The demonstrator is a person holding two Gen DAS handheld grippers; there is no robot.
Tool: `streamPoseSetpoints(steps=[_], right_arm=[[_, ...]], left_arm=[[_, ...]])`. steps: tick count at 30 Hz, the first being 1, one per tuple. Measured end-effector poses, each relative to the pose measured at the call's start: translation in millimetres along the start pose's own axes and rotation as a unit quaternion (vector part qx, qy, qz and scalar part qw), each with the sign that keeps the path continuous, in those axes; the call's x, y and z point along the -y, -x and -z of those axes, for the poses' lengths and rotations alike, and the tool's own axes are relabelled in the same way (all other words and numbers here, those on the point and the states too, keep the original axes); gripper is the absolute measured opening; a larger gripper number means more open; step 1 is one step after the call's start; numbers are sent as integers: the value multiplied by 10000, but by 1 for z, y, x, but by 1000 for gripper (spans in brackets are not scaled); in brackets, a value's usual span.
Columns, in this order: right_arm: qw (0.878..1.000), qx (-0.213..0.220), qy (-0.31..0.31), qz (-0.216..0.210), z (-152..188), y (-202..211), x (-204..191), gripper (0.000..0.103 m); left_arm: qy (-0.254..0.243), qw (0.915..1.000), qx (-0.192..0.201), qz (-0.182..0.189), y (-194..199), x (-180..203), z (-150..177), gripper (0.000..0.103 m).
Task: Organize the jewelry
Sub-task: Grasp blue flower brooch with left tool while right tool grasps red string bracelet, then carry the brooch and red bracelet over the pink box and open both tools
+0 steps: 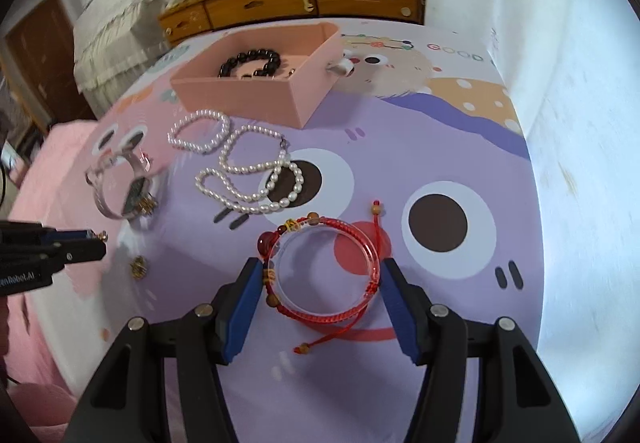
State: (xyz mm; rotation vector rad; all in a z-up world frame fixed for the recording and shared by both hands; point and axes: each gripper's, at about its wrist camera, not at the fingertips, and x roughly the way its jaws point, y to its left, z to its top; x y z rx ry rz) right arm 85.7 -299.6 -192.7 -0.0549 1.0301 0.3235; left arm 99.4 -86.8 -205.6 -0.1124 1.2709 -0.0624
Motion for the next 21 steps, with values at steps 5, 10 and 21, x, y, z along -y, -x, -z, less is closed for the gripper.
streamPoseSetpoints(steps=[5,10,21], right_arm=[[9986,290,-389,-209,-18,21,-1,60],[9935,658,-798,-476,-49,41,-4,60],[9804,1425,-1113,-788,-114,70,-22,60]], left_arm=[[8,9998,193,95,29,-3,-6,18],[-78,9987,485,145,62,-9,-22,18],[-302,9926,1147,278,114,-18,-94,18]])
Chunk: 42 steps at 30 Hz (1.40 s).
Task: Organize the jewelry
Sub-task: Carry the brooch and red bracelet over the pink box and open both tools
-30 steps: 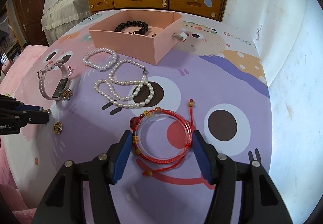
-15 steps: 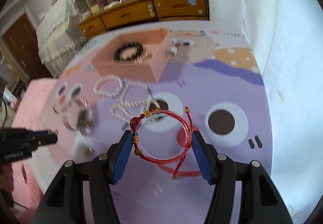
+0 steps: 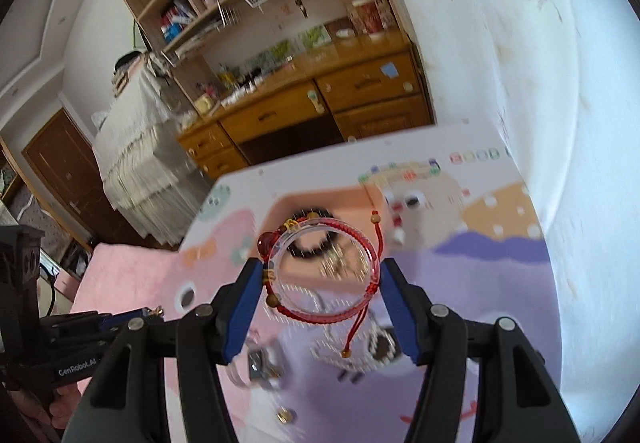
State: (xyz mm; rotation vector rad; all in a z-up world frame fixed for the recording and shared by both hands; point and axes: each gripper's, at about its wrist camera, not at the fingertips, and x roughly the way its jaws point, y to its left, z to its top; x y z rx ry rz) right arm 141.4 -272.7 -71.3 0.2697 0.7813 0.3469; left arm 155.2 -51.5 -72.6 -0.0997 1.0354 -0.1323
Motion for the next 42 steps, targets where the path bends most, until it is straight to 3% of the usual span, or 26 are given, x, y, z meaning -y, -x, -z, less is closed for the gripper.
streamPoseSetpoints(steps=[9,15,21,22,23,25,34,42], right_arm=[[9995,286,-100,18,-31,-19,-20,60],[9997,144,-109,159,-36,-45,-21,60],[9992,-38,-253,306,-33,-67,-17,61],[9991,-70,-283,303,-32,-69,-16,62],[9989,-140,-318,309,-32,-73,-15,62],[9979,-372,-405,355,-32,-81,-12,63],[9961,-373,-771,220,-26,-63,-8,67],[9930,-467,-1078,136,-12,-37,-2,72]], left_arm=[[74,9987,307,387,-11,-9,-61,18],[166,9959,440,767,-36,-13,-85,18],[256,9938,252,1051,-69,-14,-95,18],[254,9937,211,1074,-73,-13,-96,26],[251,9940,183,1045,-76,-13,-96,42],[259,9952,208,923,-75,-14,-94,58],[441,9967,166,668,-52,-34,-86,68],[694,9963,244,442,-17,-50,-59,76]])
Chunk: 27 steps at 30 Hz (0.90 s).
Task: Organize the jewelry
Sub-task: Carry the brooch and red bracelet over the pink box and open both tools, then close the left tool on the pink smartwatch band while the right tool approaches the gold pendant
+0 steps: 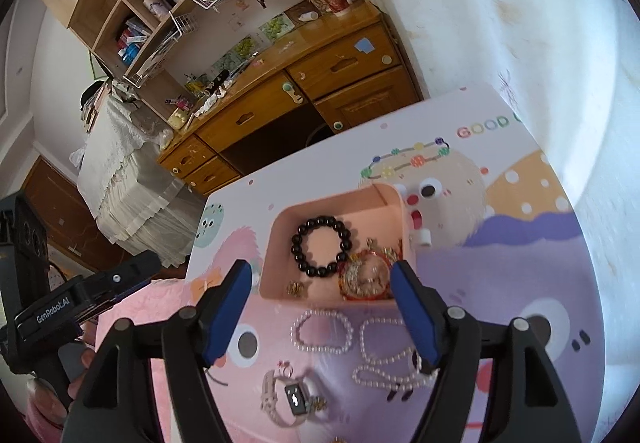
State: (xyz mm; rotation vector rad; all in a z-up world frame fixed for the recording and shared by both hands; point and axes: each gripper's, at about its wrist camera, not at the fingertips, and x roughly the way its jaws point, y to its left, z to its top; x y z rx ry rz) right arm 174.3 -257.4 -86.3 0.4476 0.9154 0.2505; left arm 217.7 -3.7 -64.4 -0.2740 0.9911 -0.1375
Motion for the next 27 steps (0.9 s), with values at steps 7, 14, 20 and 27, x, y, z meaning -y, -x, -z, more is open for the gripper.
streamPoseSetpoints(steps=[7,14,20,27], right_arm=[[9997,-225,103,35,22,17,6,73],[9978,-500,415,92,42,29,9,73],[9871,-804,1337,373,72,27,-1,74],[9451,-1100,3027,555,132,20,-25,74]], left_arm=[[236,9995,-166,-153,20,-9,35,77],[743,9964,-404,98,23,-19,70,85],[1200,9897,-711,330,3,-21,101,85],[1088,9898,-849,346,-21,-8,128,85]])
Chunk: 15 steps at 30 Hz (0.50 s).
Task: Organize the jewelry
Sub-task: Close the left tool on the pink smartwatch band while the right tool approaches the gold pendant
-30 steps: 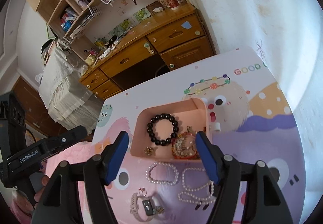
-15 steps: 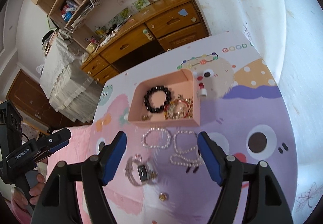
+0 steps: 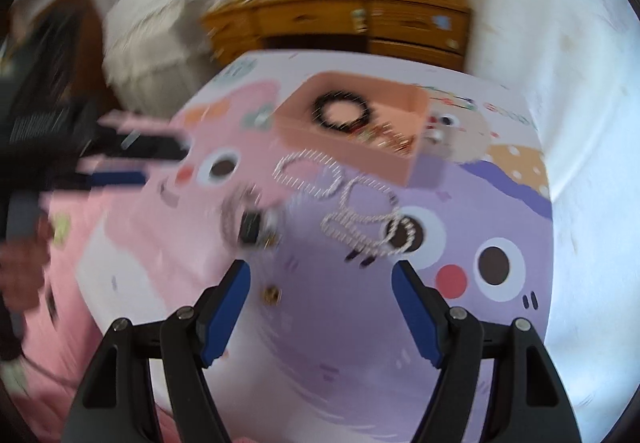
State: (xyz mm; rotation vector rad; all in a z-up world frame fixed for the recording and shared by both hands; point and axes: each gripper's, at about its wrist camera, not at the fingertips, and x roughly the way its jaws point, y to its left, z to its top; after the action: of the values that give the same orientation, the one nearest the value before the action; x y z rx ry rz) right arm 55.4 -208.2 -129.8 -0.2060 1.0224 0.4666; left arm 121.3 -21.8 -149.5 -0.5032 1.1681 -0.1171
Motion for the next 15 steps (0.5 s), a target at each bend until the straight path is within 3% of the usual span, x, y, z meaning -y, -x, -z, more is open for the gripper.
streamPoseSetpoints(steps=[6,10,15], right_arm=[[9956,-261,894,-42,21,-20,-30,74],[9878,-149,1535,207,30,-30,-47,73],[9831,-168,1814,193,41,-41,-59,73]], left_arm=[[-164,9998,14,-89,-25,5,13,85],[-170,9998,35,-124,-38,2,12,80],[-110,9999,-46,-93,-55,-2,8,58]])
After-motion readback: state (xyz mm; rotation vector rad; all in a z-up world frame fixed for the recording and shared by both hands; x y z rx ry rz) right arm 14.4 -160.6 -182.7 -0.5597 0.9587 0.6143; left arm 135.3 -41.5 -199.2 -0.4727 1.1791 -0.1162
